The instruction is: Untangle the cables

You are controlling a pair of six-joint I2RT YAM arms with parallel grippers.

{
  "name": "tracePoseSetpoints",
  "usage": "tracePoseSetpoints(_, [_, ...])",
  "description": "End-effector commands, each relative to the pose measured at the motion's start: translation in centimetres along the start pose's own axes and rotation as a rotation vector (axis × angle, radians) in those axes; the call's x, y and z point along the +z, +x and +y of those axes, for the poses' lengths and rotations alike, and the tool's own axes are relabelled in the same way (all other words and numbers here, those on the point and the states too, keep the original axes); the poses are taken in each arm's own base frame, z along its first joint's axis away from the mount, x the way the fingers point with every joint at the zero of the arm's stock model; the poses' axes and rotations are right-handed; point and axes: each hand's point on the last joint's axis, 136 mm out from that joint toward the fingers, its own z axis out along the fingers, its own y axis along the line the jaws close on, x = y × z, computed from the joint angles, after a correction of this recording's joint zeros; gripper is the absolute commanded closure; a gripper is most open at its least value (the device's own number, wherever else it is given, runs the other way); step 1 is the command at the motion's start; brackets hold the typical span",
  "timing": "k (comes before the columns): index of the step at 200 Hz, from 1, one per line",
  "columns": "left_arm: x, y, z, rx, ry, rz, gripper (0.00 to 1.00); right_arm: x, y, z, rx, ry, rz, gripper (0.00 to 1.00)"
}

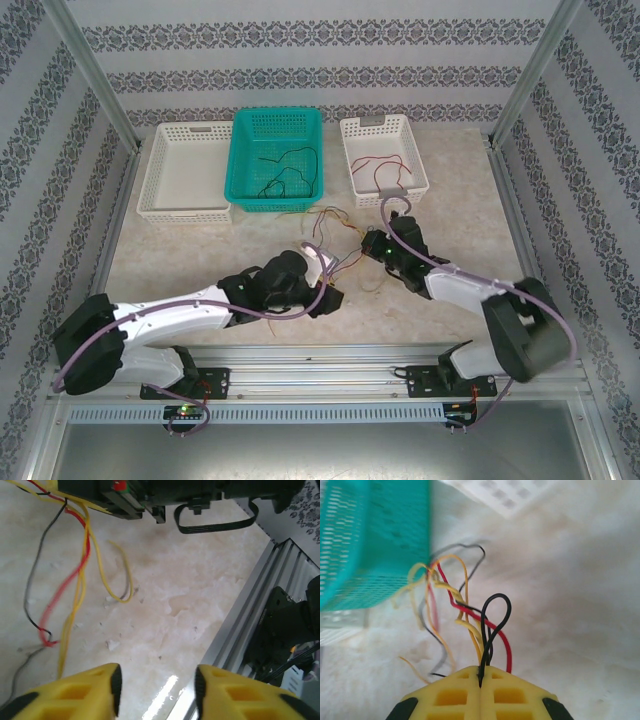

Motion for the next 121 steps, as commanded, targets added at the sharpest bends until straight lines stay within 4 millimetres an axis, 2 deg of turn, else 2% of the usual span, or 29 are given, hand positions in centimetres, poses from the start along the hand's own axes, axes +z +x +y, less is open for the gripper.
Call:
tracePoseSetpoints(1, [-1.3,-1.8,0.8,-0.008,-0.033,-0.061,0.39,-2.2,-0.8,3.6,-0.177,-0.155,-0.047,1.00])
tracePoseSetpoints(39, [-1.9,-4.3,-0.1,-0.101,0.073,-0.134,0.25,-5.4,-0.7,7.4,-0.278,-0.339,-0.061,1.00])
tracePoseSetpoints(87, [-1.5,-5.8,-0.7,-0.189,0.216,-0.192,0.22,-8.2,-0.6,11.3,-0.270,-0.524,-0.043,1.00])
tracePoseSetpoints(107, [-1.8,-6.8,0.0,-0.230,0.234,-0.243,0.22,-9.0,-0.1,12.4,-0.293,-0.575,-0.030,1.00])
tracePoseSetpoints(121, [-2.4,-7.9,1.3,-0.290,0.238,-0.312,0.22,-9.4,0.3,12.8,-0.302,-0.604,-0.014,1.00])
